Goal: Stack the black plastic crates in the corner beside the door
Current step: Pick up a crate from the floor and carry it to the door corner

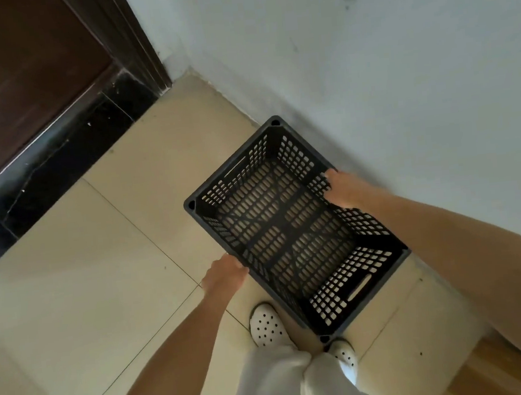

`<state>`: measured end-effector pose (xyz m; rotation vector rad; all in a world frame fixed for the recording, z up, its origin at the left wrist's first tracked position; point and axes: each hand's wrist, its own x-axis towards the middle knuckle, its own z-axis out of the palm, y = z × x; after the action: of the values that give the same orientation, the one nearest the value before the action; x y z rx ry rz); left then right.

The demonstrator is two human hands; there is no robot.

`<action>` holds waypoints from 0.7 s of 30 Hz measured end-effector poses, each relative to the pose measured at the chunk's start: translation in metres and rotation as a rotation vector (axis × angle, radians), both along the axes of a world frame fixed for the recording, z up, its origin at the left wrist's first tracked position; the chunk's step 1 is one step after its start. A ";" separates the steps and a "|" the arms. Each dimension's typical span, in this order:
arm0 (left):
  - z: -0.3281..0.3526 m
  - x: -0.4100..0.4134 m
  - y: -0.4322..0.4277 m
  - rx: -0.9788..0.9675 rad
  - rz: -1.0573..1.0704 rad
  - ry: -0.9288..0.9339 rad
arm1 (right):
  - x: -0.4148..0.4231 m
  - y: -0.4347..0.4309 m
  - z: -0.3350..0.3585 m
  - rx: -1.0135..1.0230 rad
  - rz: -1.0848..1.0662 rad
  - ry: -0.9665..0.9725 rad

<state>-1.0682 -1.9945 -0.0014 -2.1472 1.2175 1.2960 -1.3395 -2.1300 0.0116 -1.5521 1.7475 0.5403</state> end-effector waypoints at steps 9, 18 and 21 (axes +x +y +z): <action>0.155 0.033 0.037 -0.312 0.053 0.054 | 0.094 0.056 0.161 -0.112 0.332 -0.074; 0.292 0.061 0.094 -0.447 -0.135 -0.175 | 0.145 0.115 0.297 -0.251 0.675 -0.100; 0.322 0.065 0.132 -0.483 -0.106 -0.256 | 0.158 0.137 0.327 -0.291 0.866 -0.066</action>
<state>-1.0029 -1.8625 0.3209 -2.4310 1.6268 0.7006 -1.1812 -1.9933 0.3385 -2.5002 1.0615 0.6384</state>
